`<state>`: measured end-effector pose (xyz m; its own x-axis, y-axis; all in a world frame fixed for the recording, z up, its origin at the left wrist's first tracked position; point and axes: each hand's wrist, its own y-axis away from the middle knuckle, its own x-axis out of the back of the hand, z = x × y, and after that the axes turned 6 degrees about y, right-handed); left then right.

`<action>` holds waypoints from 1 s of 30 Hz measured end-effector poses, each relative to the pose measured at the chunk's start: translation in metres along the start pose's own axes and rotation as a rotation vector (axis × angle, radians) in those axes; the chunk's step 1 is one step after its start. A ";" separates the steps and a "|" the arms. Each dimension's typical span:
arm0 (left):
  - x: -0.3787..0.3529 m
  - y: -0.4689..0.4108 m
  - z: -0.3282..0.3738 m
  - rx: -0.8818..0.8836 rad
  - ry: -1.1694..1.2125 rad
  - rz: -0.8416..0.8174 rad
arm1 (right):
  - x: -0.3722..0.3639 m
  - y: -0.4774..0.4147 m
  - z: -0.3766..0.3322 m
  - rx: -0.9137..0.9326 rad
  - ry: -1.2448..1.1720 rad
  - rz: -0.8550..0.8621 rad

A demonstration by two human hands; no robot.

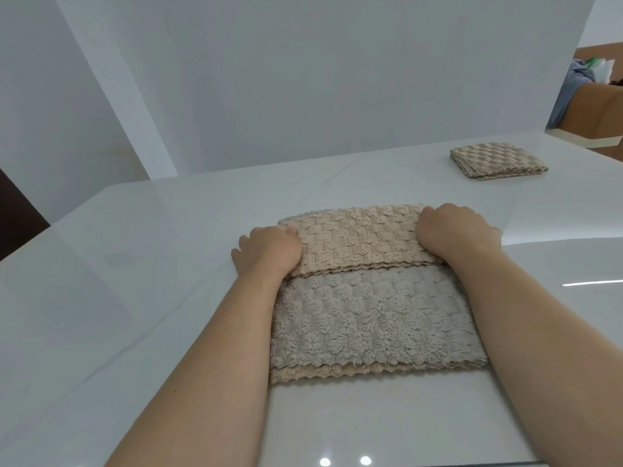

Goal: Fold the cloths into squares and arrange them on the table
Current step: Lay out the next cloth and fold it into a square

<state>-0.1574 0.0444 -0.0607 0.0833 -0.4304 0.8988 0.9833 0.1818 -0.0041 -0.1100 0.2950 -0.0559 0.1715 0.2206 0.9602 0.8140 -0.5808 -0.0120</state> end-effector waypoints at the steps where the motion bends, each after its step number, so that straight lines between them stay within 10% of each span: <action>1: 0.001 -0.001 -0.001 0.002 0.014 0.010 | 0.001 0.000 0.000 -0.001 -0.007 0.005; 30: 0.014 0.012 0.003 -0.177 0.503 0.311 | 0.015 0.012 -0.001 0.234 -0.269 0.310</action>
<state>-0.1450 0.0432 -0.0469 0.3939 -0.7530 0.5271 0.9091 0.2345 -0.3444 -0.0983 0.2905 -0.0415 0.5390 0.2777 0.7952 0.7996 -0.4656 -0.3794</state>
